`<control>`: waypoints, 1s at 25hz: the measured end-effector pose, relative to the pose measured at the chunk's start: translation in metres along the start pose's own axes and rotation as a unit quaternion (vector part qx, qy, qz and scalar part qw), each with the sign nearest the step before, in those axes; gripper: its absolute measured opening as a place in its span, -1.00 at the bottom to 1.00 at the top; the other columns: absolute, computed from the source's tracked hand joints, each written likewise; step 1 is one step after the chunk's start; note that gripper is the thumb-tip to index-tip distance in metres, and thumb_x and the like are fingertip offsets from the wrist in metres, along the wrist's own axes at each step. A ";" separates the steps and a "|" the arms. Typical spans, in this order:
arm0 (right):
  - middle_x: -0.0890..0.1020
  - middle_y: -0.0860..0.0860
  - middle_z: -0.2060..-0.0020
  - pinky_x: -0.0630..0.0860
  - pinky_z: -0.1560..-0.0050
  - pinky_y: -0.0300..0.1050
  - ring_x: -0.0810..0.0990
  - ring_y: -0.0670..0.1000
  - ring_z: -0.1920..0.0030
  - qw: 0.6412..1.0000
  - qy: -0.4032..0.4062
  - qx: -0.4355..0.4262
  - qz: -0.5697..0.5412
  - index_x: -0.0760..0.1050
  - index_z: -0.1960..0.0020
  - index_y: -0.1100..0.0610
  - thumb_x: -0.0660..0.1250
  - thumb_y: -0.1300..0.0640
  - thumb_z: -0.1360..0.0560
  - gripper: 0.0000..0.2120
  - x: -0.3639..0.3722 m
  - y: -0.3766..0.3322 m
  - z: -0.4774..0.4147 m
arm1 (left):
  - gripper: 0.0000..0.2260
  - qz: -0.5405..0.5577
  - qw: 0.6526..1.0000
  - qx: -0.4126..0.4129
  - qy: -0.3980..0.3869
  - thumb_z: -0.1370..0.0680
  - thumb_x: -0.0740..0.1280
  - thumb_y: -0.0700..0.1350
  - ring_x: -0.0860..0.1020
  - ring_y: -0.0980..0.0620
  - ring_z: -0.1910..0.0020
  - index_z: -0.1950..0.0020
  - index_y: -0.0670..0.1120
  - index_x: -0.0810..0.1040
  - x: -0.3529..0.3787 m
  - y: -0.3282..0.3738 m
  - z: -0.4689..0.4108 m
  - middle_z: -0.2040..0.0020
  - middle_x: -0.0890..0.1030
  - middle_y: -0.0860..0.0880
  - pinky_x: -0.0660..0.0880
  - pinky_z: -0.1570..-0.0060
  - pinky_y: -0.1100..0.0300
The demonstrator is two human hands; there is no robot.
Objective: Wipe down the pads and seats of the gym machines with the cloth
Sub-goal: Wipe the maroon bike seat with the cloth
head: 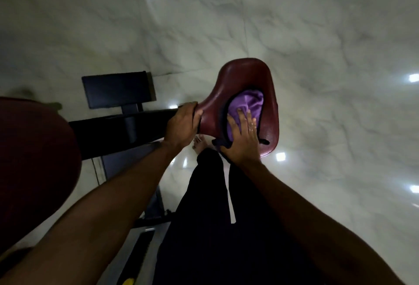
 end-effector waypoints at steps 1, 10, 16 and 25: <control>0.20 0.24 -0.58 0.01 -0.57 0.32 0.04 0.32 -0.61 1.000 0.000 -0.004 0.003 0.28 -0.55 0.13 0.49 -0.23 -0.37 -0.11 0.003 -0.010 -0.003 | -0.53 0.028 1.000 -0.011 0.004 -0.69 0.01 0.14 0.51 -0.10 -0.28 -0.44 -0.10 0.42 0.000 -0.003 0.003 -0.33 0.54 -0.12 0.45 -0.28 0.03; 0.39 0.28 -0.47 0.09 -0.56 0.29 0.34 0.38 -0.46 0.961 -0.176 -0.202 0.063 0.43 -0.48 0.18 0.58 -0.07 -0.29 -0.17 0.017 -0.098 -0.079 | -0.64 0.102 0.988 -0.111 0.034 -0.64 0.04 0.00 0.58 -0.24 0.05 -0.12 -0.20 0.52 -0.019 -0.024 0.035 -0.01 0.60 -0.22 0.52 0.06 -0.06; 0.42 0.21 -0.48 0.29 -0.51 0.18 0.34 0.26 -0.51 0.974 -0.188 -0.123 -0.026 0.48 -0.44 0.14 0.45 -0.10 -0.48 -0.40 -0.022 -0.055 -0.079 | -0.71 0.115 0.983 -0.141 0.008 -0.64 0.21 -0.08 0.57 -0.17 -0.17 -0.35 -0.04 0.50 -0.031 0.000 0.050 -0.23 0.60 -0.13 0.53 -0.15 -0.01; 0.38 0.10 -0.44 0.52 -0.20 0.10 0.52 0.28 -0.27 0.974 -0.226 -0.023 0.002 0.46 -0.42 0.06 0.46 -0.04 -0.48 -0.46 -0.140 -0.011 -0.103 | -0.66 0.021 0.983 -0.179 -0.025 -0.68 0.14 0.03 0.55 -0.23 -0.17 -0.32 -0.14 0.47 -0.048 0.069 0.048 -0.23 0.52 -0.20 0.52 -0.14 -0.07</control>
Point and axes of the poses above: each hand's wrist, its own z-axis away from the middle knuckle, its own x-axis out of the palm, y = z × x, the point moved 5 cm from there along -z, towards the middle knuckle
